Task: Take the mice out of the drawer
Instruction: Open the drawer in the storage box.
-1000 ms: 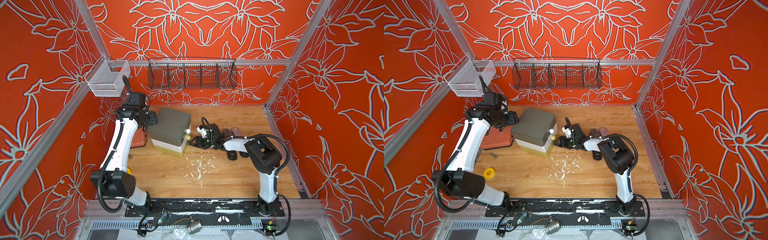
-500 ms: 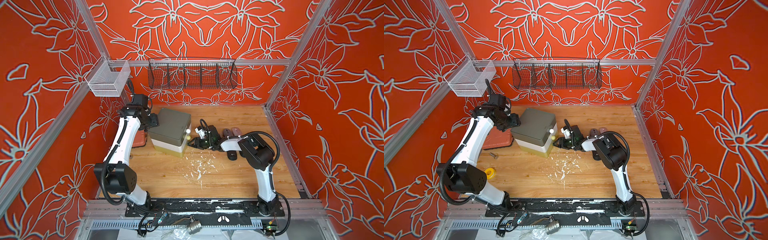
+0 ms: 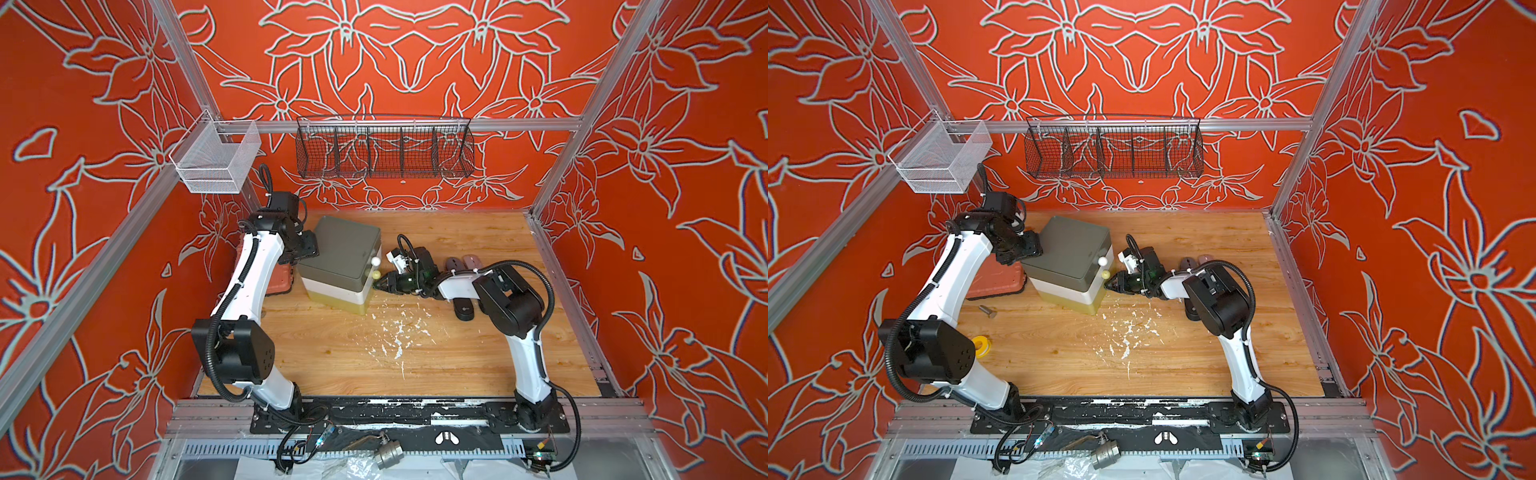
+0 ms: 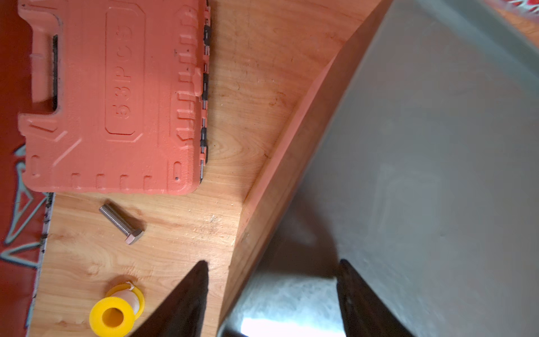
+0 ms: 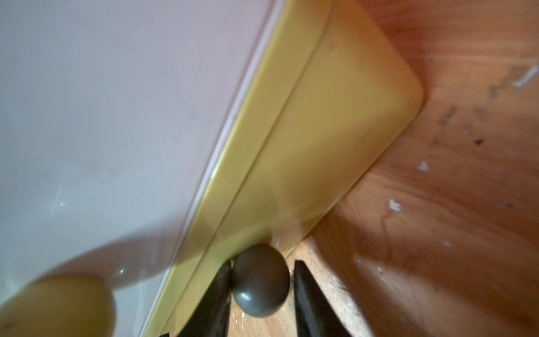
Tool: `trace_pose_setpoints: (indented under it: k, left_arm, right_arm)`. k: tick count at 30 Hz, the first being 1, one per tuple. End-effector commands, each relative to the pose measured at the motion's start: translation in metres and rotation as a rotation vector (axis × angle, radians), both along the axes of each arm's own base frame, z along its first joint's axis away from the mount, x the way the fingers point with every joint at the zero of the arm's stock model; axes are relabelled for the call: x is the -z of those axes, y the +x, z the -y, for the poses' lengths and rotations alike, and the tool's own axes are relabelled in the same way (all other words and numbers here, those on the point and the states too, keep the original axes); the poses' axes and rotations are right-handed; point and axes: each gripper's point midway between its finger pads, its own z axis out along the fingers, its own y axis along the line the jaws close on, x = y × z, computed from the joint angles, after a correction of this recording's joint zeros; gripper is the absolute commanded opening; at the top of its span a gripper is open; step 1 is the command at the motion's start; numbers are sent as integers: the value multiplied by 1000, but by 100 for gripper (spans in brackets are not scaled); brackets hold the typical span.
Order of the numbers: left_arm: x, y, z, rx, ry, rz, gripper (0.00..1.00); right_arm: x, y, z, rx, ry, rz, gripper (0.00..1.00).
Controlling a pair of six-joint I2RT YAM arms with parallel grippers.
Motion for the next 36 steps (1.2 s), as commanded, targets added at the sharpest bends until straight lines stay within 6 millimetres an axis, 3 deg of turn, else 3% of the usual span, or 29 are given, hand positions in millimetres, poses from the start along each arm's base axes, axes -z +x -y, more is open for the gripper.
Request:
trace_pose_setpoints:
  k: [1,11,20,36]
  left_arm:
    - [11,-8,-10,-29,40,-64,68]
    - [15,-10,-19,-62,87,-89,68]
    - [17,-10,-22,-73,101,-101,68]
    - [12,-8,-19,-67,87,-84,68]
  right_arm:
    - [3,5,-2,8,-23,20,32]
    - [3,-3,11,6,-57,24,29]
    - [4,-8,37,36,-46,3,29]
    - [13,-39,112,91,-178,-36,28]
